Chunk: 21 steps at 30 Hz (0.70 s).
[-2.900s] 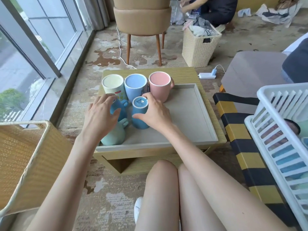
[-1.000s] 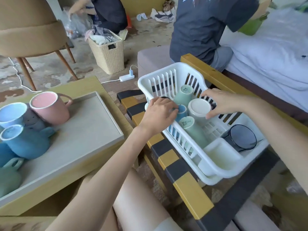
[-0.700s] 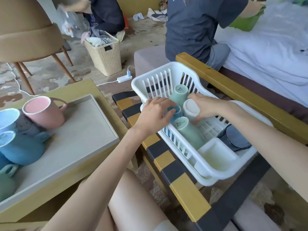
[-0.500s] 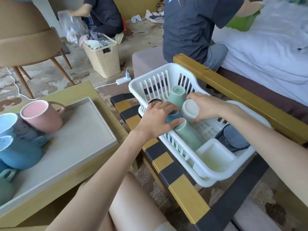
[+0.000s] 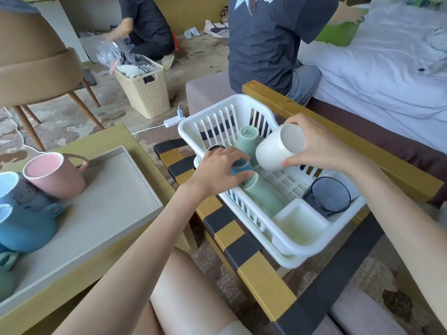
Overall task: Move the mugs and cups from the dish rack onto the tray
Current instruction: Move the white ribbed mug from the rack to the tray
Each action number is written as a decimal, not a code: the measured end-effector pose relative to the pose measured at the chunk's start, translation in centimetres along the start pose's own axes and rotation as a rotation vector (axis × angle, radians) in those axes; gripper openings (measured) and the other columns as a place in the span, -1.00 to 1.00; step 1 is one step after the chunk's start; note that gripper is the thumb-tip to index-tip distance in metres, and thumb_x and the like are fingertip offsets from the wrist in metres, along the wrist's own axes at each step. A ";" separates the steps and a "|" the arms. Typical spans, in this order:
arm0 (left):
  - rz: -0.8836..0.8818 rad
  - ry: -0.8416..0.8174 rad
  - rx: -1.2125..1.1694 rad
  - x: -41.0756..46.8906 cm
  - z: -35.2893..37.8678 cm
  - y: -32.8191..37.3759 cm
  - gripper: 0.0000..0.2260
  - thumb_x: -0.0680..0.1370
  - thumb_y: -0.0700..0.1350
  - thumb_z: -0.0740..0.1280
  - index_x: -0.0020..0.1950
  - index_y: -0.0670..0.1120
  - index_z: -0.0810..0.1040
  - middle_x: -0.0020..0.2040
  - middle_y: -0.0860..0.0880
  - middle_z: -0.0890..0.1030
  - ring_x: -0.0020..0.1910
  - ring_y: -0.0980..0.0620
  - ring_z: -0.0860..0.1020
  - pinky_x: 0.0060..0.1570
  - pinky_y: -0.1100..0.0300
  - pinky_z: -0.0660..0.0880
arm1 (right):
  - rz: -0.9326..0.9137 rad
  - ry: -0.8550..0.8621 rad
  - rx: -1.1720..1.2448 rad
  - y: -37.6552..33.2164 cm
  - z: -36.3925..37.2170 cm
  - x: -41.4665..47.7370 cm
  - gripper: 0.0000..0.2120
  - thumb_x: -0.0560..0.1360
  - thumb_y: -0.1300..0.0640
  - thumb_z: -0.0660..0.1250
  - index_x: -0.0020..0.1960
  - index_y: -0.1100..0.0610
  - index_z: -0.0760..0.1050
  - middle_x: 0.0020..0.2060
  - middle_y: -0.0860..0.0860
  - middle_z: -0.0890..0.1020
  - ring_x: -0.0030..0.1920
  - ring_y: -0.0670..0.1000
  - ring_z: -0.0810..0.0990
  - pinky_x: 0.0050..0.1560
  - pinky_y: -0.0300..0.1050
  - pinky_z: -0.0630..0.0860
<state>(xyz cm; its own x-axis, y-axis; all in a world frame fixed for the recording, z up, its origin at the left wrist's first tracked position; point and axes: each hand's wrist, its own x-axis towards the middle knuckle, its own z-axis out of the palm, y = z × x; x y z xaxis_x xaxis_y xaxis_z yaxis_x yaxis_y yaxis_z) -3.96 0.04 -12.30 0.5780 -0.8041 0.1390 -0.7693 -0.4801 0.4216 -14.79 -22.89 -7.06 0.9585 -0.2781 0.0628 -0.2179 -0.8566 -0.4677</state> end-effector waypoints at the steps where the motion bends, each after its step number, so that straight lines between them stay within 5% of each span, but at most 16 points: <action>1: -0.016 -0.008 -0.055 0.2 -0.2 0.2 -0.60 0.55 0.21 0.30 0.32 0.06 0.48 0.27 0.08 0.52 0.28 -0.01 0.46 0.31 0.09 0.30 | 0.011 0.039 0.059 0.0 -0.1 -0.5 -0.22 0.20 -0.08 0.60 0.30 -0.10 0.26 0.27 -0.15 0.40 0.23 -0.05 0.40 0.12 0.00 0.41; 5: -0.028 0.028 -0.294 0.8 -0.8 2.3 -0.23 0.41 0.23 0.47 0.51 0.00 0.26 0.44 -0.01 0.38 0.43 -0.02 0.33 0.41 -0.07 0.32 | 0.092 0.168 0.233 -0.9 -0.4 -2.1 -0.29 0.19 -0.22 0.54 0.23 -0.14 0.30 0.19 -0.16 0.44 0.18 -0.06 0.45 0.10 -0.01 0.44; 10: 0.073 0.128 -0.212 1.3 -0.8 5.4 0.12 0.24 0.33 0.52 0.60 -0.01 -0.01 0.52 -0.01 0.23 0.51 -0.03 0.20 0.48 -0.11 0.21 | 0.247 0.279 0.348 -3.1 -0.2 -3.1 -0.32 0.20 -0.43 0.41 0.15 -0.08 0.34 0.03 -0.22 0.47 0.02 0.02 0.59 -0.01 0.13 0.58; 14: 0.112 0.218 -0.131 0.8 -1.0 6.3 0.16 0.20 0.39 0.50 0.60 -0.05 0.02 0.48 0.01 0.28 0.48 0.00 0.24 0.47 -0.05 0.22 | 0.303 0.365 0.391 -5.1 0.1 -3.6 -0.29 0.19 -0.54 0.30 0.09 -0.04 0.39 -0.07 -0.23 0.49 -0.04 -0.18 0.50 -0.20 -0.13 0.40; 21: 0.103 0.395 -0.050 -0.7 -3.5 4.3 -0.10 0.25 0.29 0.54 0.43 -0.13 0.32 0.32 -0.02 0.50 0.31 -0.02 0.45 0.25 0.09 0.38 | 0.262 0.358 0.489 -9.4 1.5 -3.8 -0.30 0.18 -0.55 0.30 0.09 -0.06 0.43 -0.01 -0.18 0.56 0.03 -0.07 0.55 -0.08 -0.07 0.44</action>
<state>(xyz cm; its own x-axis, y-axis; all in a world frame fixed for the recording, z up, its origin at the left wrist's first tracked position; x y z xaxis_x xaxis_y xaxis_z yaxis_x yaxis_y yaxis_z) -6.75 -0.24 -7.42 0.5661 -0.6458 0.5124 -0.8202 -0.3786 0.4289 -16.08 -13.11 -4.22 0.7465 -0.6500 0.1421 -0.2463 -0.4684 -0.8485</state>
